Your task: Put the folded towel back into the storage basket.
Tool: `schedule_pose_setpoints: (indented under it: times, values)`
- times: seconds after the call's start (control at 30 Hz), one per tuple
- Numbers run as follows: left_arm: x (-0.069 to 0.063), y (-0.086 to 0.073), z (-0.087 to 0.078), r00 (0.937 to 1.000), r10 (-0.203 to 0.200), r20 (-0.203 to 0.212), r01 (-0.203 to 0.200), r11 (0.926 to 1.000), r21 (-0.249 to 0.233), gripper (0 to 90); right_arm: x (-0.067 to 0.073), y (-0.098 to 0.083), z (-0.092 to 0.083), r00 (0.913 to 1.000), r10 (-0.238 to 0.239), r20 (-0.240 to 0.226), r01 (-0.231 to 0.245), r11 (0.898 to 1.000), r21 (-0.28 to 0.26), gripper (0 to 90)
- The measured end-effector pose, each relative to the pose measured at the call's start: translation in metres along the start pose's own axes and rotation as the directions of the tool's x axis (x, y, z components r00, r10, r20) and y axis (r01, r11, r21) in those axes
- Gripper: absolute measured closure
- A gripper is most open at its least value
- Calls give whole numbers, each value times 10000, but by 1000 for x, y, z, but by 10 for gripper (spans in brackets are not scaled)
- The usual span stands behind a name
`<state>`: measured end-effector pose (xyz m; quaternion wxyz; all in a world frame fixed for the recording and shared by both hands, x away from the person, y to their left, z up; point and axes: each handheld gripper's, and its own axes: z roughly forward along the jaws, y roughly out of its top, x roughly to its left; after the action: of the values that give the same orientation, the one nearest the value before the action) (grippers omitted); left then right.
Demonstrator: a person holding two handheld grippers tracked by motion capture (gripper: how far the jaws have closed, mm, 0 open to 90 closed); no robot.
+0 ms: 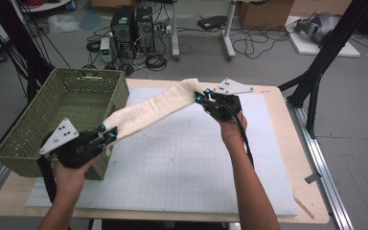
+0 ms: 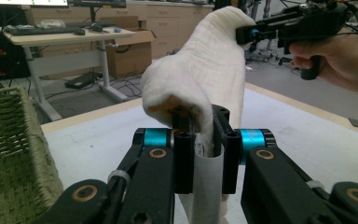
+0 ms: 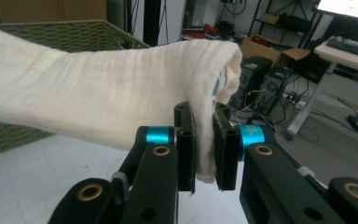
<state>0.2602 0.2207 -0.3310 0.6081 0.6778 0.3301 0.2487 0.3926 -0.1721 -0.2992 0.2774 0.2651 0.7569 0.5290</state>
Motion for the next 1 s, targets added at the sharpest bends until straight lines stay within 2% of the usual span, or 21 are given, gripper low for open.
schedule_pose_setpoints:
  times: [0.23, 0.6, 0.83, 1.0]
  values:
    - [10, 2, -15, 9988, -18, -481, 12, 9999, -121, 808, 6, 28, 30, 9992, -323, -250, 321, 9995, -81, 818]
    - [19, 5, -30, 9956, 9, -941, -35, 9996, -279, 807, 18, 57, 78, 9988, -245, -426, 236, 9995, -204, 818]
    - [27, 3, -41, 9907, -8, -1363, -30, 9996, -271, 807, 31, 75, 107, 9978, -369, -549, 354, 9990, -276, 818]
    - [34, 2, -50, 9872, -215, -1582, 159, 9992, -366, 807, 42, 87, 125, 9972, -330, -677, 308, 9989, -340, 818]
